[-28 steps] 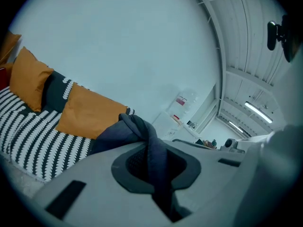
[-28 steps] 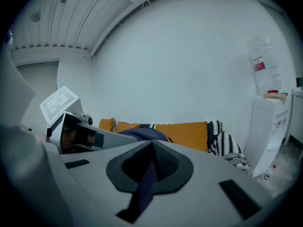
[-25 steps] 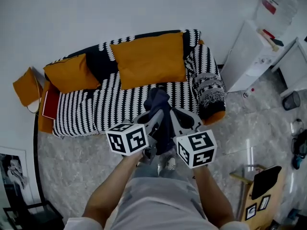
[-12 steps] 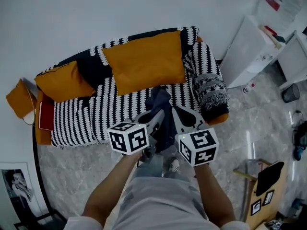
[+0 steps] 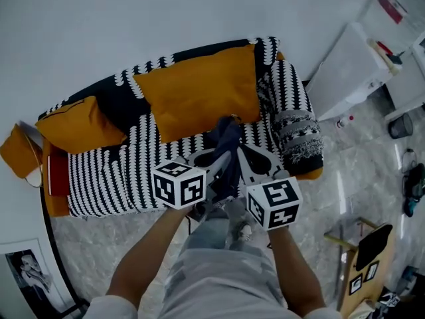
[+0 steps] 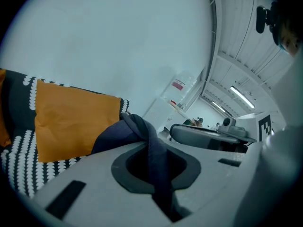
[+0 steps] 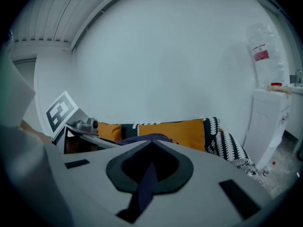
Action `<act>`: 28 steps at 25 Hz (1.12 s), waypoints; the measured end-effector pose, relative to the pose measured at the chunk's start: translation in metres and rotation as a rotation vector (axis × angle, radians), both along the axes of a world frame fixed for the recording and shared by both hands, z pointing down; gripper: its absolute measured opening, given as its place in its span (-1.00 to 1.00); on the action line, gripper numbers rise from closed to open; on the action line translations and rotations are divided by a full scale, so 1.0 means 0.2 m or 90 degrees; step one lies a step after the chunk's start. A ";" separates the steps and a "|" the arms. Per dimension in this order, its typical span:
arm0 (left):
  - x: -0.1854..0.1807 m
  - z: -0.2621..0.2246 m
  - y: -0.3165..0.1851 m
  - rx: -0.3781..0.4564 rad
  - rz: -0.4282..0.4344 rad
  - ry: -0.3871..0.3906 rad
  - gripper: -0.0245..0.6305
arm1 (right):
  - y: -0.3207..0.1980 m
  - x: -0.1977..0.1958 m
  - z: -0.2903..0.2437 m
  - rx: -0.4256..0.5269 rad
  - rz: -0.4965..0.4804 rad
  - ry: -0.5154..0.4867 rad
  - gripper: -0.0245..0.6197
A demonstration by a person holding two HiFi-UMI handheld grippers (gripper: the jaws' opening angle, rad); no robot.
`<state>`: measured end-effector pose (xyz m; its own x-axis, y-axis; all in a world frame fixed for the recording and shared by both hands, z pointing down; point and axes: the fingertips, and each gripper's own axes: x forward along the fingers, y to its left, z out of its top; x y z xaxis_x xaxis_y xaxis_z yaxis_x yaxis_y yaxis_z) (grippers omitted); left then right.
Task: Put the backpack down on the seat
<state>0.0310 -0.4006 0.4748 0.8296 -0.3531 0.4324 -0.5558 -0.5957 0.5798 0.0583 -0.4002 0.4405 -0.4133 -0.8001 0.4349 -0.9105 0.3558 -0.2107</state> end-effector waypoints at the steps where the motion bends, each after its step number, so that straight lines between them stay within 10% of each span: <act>1: 0.00 0.01 -0.03 0.002 0.013 -0.002 -0.85 | -0.03 -0.01 0.01 -0.002 0.002 0.001 -0.92; 28: 0.01 0.36 -0.51 0.060 0.359 -0.078 -0.85 | -0.51 -0.13 0.24 -0.034 0.065 0.004 -0.92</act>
